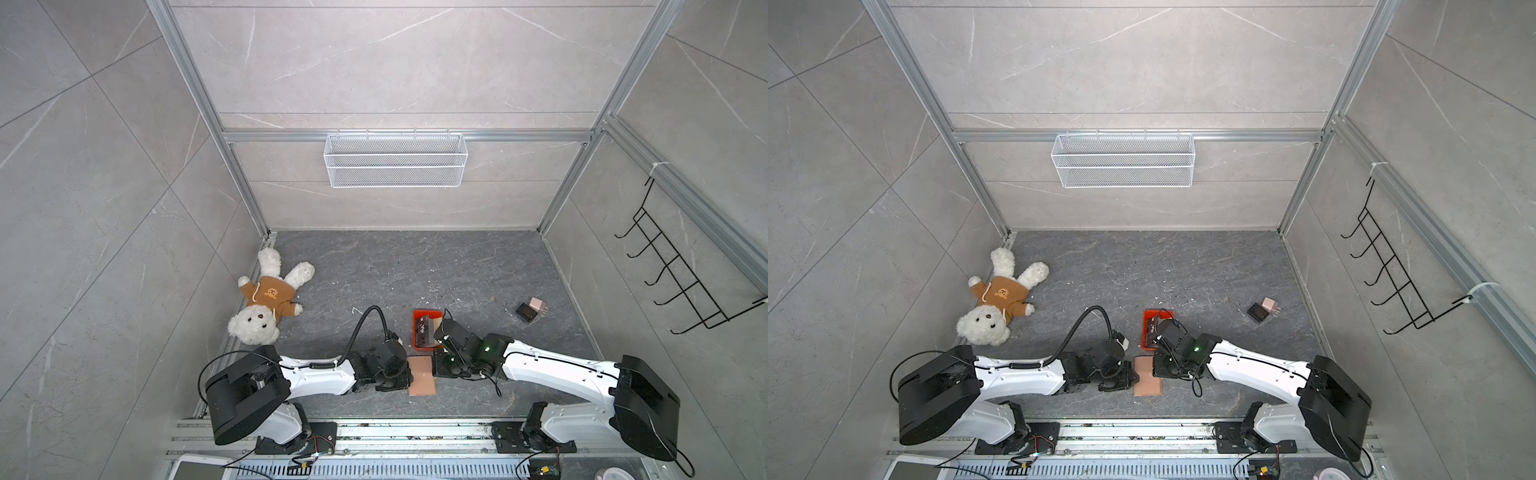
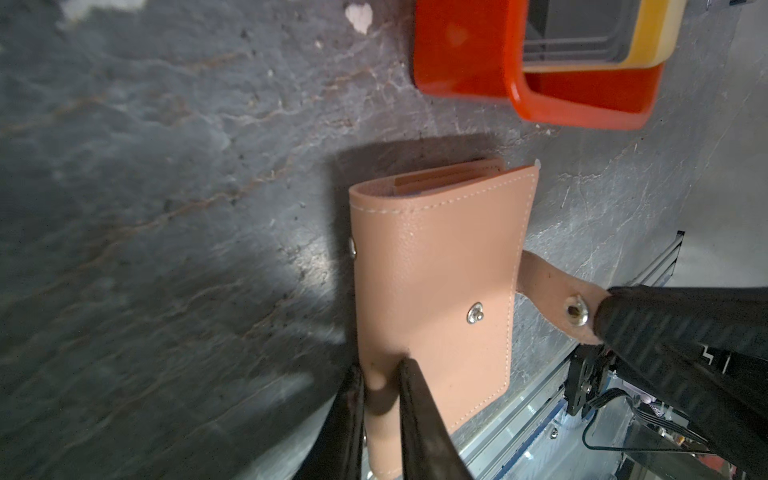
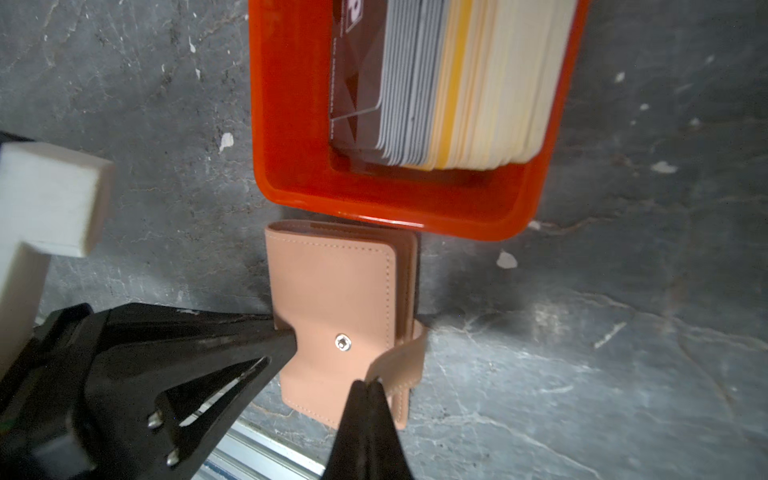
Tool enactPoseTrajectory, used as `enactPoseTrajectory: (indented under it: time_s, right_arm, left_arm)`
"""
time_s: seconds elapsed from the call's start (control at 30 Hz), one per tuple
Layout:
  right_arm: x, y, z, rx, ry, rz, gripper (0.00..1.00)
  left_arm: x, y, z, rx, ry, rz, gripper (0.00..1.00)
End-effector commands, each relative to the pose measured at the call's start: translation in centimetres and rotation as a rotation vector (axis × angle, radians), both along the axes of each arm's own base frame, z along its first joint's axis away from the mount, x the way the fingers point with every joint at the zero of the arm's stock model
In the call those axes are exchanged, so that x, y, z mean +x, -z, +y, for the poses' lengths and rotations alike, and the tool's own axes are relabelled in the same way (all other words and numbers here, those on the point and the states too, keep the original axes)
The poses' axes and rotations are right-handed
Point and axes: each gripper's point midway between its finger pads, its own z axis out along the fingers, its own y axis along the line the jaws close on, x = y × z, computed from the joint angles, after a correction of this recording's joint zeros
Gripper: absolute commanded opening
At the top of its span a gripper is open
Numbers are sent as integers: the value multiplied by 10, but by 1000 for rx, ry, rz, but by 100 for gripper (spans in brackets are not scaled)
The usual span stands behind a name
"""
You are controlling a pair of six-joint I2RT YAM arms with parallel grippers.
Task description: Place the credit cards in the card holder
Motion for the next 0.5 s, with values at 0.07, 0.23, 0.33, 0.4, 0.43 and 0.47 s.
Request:
enactPoseTrajectory:
  time_s: [0.07,0.23,0.33,0.4,0.43,0.47]
  right_arm:
    - [0,3,4,-42,-21,0,0]
    - [0,6,8,-57,-29,4,0]
    - [0,8,11,-63,-36,5,0]
    - [0,9,12,-67,-39,6,0]
    - [-1,9,12,-70,-41,8,0]
    - [0,9,13,-69,-42,7,0]
  left_arm:
    - [-2,2,-1,-7,2,-5,18]
    - [-2,2,-2,-16,0,-7,18]
    - [-2,1,-5,-21,0,-6,18]
    - [-3,2,-6,-23,2,-6,18]
    - [-4,3,-6,-23,4,-4,18]
    - [-4,2,-7,-26,5,-5,18]
